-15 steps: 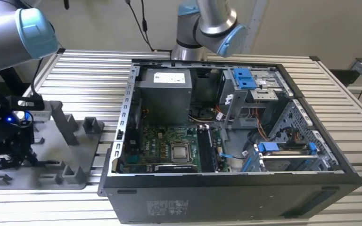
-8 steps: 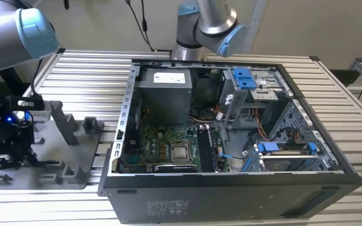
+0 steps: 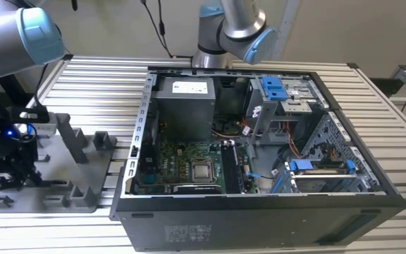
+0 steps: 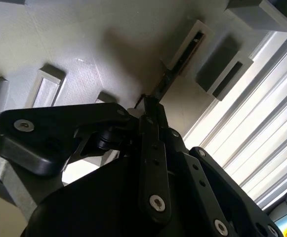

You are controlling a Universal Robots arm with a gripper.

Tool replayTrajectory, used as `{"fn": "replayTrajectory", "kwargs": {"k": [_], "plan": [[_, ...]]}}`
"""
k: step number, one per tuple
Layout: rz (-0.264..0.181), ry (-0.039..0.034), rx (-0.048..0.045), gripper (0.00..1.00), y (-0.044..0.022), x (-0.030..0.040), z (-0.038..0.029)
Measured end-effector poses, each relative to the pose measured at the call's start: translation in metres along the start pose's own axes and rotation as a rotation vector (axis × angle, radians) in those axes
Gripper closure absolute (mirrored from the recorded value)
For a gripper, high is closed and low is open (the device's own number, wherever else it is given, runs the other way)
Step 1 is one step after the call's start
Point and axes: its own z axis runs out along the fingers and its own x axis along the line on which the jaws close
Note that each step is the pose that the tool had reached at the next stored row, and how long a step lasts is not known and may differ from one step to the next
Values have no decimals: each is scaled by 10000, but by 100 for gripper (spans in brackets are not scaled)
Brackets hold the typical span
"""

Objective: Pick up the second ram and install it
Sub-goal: 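Pick up the second ram and move it above second insertion slot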

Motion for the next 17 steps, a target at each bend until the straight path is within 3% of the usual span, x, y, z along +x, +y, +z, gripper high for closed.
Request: {"fn": "replayTrajectory", "kwargs": {"k": [7, 17], "plan": [[-4, 0, 0, 86, -5, 1, -132], [-11, -1, 0, 86, -15, 2, -373]]}}
